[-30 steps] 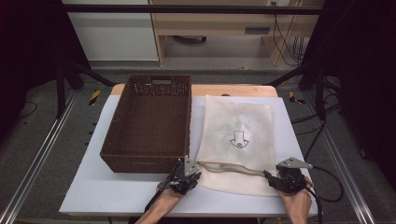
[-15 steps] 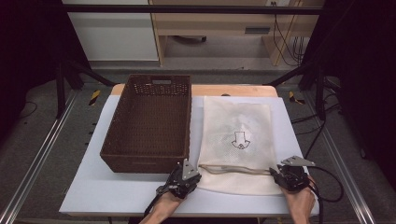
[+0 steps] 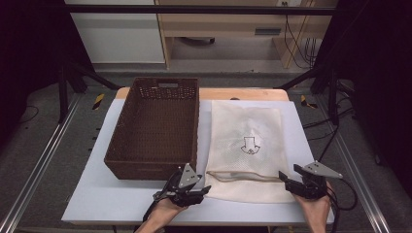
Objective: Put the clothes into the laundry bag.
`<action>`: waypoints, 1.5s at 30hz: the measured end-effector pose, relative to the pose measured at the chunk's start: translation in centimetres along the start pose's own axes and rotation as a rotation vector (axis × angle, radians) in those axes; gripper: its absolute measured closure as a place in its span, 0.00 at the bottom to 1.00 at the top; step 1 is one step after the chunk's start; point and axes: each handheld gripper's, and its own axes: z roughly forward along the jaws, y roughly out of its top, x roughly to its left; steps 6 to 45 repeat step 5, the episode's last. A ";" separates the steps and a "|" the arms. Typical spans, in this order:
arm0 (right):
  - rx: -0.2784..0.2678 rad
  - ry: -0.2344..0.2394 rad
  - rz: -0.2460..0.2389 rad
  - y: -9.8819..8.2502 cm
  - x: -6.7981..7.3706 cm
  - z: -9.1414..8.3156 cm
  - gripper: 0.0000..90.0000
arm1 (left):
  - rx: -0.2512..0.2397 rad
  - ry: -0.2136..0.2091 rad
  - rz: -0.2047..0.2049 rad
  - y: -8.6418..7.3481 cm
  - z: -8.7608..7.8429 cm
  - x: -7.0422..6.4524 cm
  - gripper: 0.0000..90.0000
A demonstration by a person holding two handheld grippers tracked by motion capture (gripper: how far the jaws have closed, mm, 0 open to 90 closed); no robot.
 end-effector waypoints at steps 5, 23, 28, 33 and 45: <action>-0.015 0.035 -0.008 0.1 0.3 0.1 0.31 | 0.007 0.002 0.002 -0.5 -1.1 0.4 0.49; -0.015 0.035 -0.008 0.1 0.3 0.1 0.31 | 0.007 0.002 0.002 -0.5 -1.1 0.4 0.49; -0.015 0.035 -0.008 0.1 0.3 0.1 0.31 | 0.007 0.002 0.002 -0.5 -1.1 0.4 0.49; -0.015 0.035 -0.008 0.1 0.3 0.1 0.31 | 0.007 0.002 0.002 -0.5 -1.1 0.4 0.49; -0.015 0.035 -0.008 0.1 0.3 0.1 0.31 | 0.007 0.002 0.002 -0.5 -1.1 0.4 0.49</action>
